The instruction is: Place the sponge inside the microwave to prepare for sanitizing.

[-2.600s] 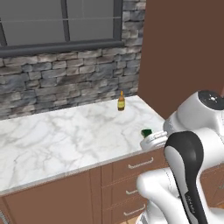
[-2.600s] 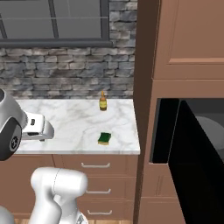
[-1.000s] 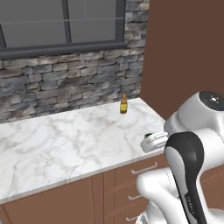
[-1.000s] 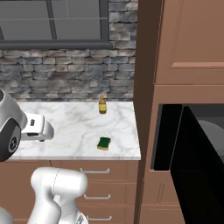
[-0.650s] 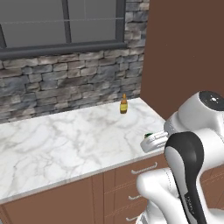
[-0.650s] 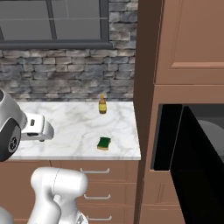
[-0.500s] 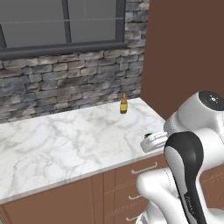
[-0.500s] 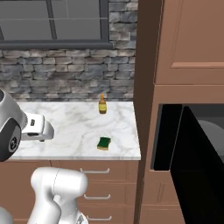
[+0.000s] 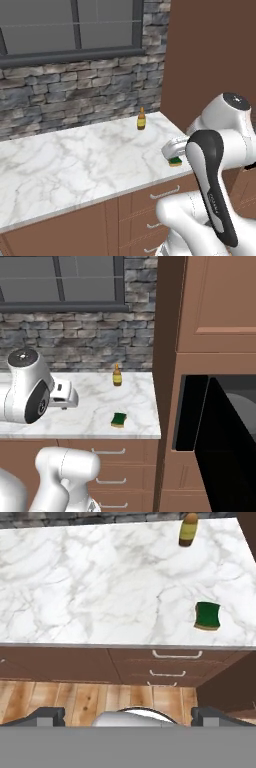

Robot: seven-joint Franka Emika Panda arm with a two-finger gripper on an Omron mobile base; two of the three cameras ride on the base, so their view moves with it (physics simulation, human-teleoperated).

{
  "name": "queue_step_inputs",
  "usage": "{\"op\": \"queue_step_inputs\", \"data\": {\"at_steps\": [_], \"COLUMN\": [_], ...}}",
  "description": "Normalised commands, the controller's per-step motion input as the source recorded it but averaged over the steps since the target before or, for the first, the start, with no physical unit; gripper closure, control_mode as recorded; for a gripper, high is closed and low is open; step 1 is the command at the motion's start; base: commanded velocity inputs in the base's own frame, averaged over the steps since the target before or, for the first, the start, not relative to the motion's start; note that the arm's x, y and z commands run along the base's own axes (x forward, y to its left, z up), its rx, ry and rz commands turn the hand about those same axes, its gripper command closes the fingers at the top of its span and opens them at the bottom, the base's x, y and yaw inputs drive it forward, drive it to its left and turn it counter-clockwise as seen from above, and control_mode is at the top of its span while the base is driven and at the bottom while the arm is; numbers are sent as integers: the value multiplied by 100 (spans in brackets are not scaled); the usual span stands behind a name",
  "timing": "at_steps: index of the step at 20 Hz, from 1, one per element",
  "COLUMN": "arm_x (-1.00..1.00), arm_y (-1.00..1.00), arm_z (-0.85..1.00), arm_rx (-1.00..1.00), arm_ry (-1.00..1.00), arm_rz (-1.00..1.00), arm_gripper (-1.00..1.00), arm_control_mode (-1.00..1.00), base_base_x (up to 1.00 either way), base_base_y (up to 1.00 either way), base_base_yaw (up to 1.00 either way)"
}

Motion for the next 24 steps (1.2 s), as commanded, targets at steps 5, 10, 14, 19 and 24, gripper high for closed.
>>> {"op": "queue_step_inputs", "data": {"at_steps": [5,10,14,19,24], "arm_x": [21,20,39,49,66], "arm_y": [-35,-29,-42,-31,-17], "arm_z": [-11,-27,-35,-32,-29], "arm_rx": [-2,-8,0,1,0], "arm_ry": [9,-2,0,0,0], "arm_rz": [-1,-13,-13,-13,-4], "arm_gripper": [-100,-100,-100,-100,-100], "arm_control_mode": [-100,-100,-100,-100,-100], "base_base_x": [0,0,0,0,0], "base_base_y": [0,0,0,0,0], "base_base_yaw": [0,0,0,0,0]}}
